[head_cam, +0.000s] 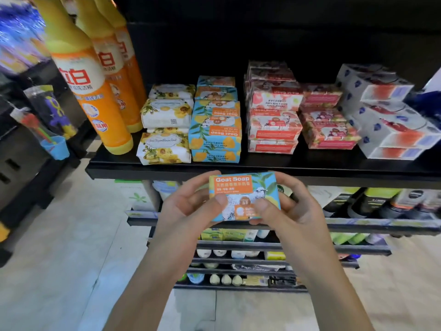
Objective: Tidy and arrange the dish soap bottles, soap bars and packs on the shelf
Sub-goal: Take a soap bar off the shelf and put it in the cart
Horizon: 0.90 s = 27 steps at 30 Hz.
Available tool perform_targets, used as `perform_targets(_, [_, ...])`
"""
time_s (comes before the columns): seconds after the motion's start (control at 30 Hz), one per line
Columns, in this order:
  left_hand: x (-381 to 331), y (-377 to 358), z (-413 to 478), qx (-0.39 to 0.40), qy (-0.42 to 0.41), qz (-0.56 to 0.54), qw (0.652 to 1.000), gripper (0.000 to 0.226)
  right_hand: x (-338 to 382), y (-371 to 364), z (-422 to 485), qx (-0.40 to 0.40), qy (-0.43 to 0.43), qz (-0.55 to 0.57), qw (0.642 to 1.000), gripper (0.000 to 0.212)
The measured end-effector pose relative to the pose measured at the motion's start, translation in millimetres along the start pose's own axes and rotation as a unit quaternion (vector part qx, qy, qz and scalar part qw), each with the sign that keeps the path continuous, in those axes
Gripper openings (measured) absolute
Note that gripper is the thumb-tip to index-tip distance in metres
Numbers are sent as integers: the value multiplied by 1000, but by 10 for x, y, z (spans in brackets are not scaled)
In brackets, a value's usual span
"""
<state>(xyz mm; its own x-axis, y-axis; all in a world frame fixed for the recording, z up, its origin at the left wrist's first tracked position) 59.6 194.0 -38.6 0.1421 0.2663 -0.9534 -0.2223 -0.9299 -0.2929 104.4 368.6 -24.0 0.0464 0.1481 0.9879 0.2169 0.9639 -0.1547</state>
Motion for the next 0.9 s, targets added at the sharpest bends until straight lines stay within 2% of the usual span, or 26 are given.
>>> perform_targets(0.3, [75,-96,18,30,10,17,999,59,15,162,55,0,15,11,1000,48])
perform_targets(0.4, [116,-125,63,45,31,-1,999,53,-14,211,102,5,15,26,1000,40])
perform_targets(0.47, [181,-145,91,47,76,-49,995,52,-37,223,117,17,6,38,999,43])
perform_targets(0.57, [290,-210,73,68,155,-76,983,68,-34,196,119,46,-1,33,998,60])
perform_targets(0.63, [316,-265,46,88,182,-80,976,69,-16,201,137,49,10,18,999,50])
perform_targets(0.7, [307,-310,28,96,191,-97,972,66,-10,205,157,48,17,5,999,43])
perform_targets(0.9, [318,-262,90,85,181,-127,972,65,-24,186,179,52,1,-5,999,49])
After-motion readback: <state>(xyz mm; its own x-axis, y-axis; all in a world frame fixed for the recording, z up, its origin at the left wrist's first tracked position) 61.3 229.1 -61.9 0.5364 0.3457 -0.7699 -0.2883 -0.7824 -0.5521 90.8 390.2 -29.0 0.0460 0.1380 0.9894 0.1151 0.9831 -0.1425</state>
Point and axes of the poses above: each hand's wrist, its own z-axis towards the middle knuckle, its own y-axis out of the back of the hand, x = y × z, the point moved 9 cm from there along z, towards the middle knuckle, and after that the axes turned 3 degrees about -z, right-handed, at the moved point
